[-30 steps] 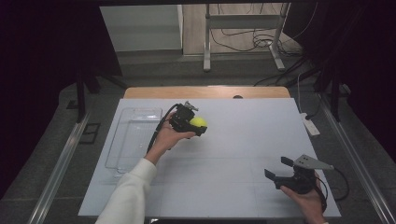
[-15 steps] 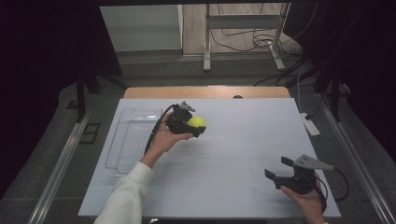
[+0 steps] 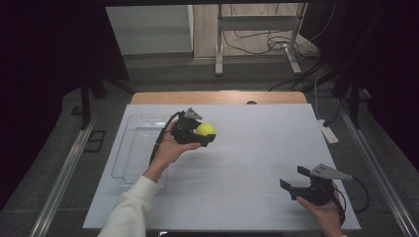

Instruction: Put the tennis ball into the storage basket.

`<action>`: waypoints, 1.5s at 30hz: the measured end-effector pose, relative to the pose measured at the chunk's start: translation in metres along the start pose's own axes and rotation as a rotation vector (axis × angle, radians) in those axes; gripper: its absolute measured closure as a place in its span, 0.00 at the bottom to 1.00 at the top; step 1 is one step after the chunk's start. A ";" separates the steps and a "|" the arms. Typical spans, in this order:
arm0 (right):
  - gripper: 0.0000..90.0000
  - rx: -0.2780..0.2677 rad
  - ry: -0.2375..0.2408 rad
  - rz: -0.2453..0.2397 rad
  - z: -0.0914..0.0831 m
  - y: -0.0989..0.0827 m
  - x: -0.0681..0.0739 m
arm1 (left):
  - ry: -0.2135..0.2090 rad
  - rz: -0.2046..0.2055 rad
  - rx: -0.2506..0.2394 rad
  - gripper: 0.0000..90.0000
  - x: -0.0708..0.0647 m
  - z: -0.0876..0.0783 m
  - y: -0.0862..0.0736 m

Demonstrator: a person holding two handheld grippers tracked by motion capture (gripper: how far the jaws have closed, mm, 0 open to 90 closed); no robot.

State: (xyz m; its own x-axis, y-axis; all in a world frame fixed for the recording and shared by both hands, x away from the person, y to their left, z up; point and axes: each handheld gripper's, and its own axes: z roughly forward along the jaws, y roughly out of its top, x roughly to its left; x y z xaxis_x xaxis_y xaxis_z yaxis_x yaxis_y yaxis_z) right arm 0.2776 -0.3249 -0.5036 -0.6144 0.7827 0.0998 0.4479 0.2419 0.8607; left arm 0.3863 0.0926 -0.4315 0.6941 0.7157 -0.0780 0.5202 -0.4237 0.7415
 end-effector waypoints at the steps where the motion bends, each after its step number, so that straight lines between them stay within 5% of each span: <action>1: 0.12 0.000 0.000 0.001 0.000 0.000 0.000 | 0.000 -0.002 -0.006 0.30 0.001 -0.001 0.000; 19: 0.12 0.005 -0.008 0.001 0.001 -0.001 0.000 | 0.013 -0.026 -0.061 0.30 0.009 -0.025 -0.010; 45: 0.12 0.010 -0.012 0.001 0.002 -0.001 0.001 | 0.045 -0.059 -0.086 0.30 0.023 -0.037 -0.020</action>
State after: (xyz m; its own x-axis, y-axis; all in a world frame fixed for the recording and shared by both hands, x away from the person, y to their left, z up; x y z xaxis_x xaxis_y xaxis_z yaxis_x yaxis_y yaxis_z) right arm 0.2784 -0.3233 -0.5053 -0.6062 0.7897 0.0941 0.4548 0.2471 0.8556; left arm 0.3731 0.1379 -0.4235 0.6396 0.7628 -0.0950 0.5139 -0.3323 0.7908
